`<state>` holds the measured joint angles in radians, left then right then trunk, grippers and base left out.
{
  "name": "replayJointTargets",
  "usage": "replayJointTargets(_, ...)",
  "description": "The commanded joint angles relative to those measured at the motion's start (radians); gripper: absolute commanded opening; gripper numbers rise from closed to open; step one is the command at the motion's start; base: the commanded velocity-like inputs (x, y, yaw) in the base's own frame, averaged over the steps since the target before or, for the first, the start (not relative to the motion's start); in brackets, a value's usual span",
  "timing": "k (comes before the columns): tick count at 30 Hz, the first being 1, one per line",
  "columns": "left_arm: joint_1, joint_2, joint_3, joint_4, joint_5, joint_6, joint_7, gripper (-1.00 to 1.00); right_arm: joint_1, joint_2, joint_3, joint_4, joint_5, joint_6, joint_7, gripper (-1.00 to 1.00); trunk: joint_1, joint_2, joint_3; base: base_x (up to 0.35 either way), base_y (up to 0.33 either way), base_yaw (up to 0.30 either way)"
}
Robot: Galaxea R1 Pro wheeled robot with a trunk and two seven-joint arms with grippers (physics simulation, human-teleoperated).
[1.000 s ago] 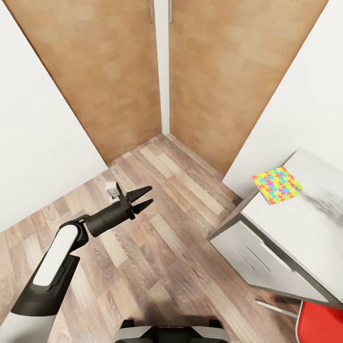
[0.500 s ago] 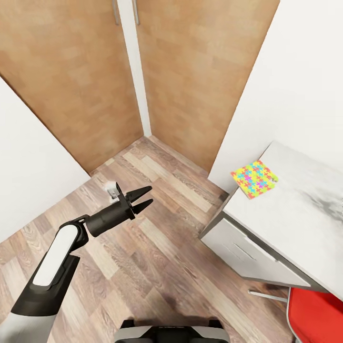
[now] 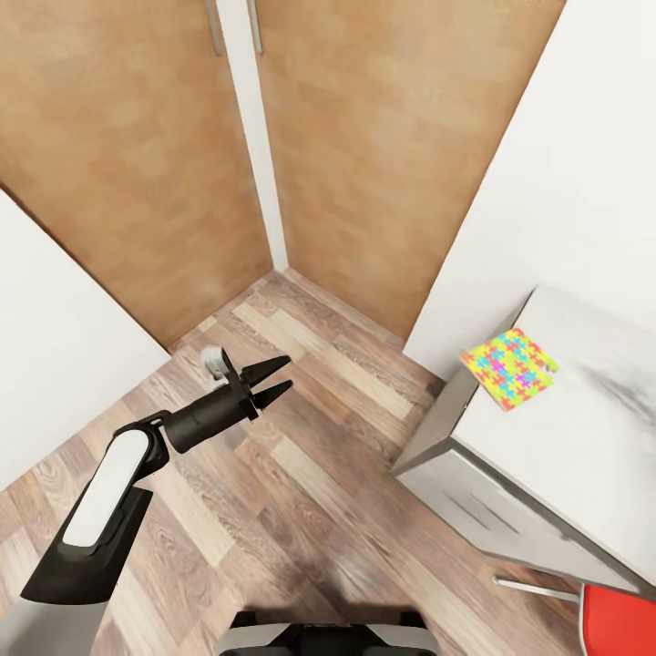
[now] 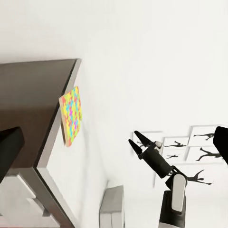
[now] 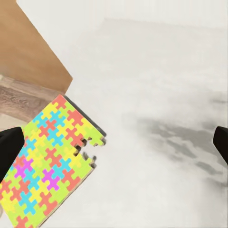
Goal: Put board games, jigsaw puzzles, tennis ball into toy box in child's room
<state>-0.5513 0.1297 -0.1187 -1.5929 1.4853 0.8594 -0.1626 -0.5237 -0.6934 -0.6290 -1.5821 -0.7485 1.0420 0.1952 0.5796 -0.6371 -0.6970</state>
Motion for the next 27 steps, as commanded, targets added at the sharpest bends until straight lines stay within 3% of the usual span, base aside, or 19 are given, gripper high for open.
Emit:
replayJointTargets(1,-0.001,0.001,-0.001,0.001,-0.004,0.001,-0.006,1.0,-0.001,0.0,-0.001,-0.001,0.01,0.005,0.01,1.0,0.001,-0.001,-0.001,0.247,0.194,-0.013)
replayJointTargets(16,-0.001,0.0,-0.002,0.001,-0.009,0.001,-0.002,1.0,0.0,0.003,-0.002,-0.006,0.009,0.005,0.01,1.0,0.001,-0.001,-0.001,0.25,0.196,-0.004)
replayJointTargets(20,-0.003,-0.003,-0.003,0.001,-0.044,0.0,0.015,1.0,0.001,0.003,-0.002,-0.008,0.009,0.005,0.011,1.0,0.001,-0.001,-0.001,0.224,0.176,-0.035)
replayJointTargets(23,-0.008,-0.018,-0.004,0.018,-0.107,0.001,0.042,1.0,0.002,0.003,-0.002,-0.009,0.009,0.005,0.011,1.0,0.001,-0.001,-0.001,0.133,0.105,-0.125)
replayJointTargets(24,-0.008,-0.018,-0.004,0.018,-0.107,0.001,0.042,1.0,0.002,0.003,-0.002,-0.009,0.009,0.005,0.011,1.0,0.001,-0.001,-0.001,0.105,0.082,-0.154)
replayJointTargets(27,-0.019,-0.037,-0.003,0.077,-0.162,0.001,0.057,1.0,0.002,0.002,-0.002,-0.01,0.009,0.005,0.012,1.0,0.001,-0.001,-0.001,0.068,0.054,-0.192)
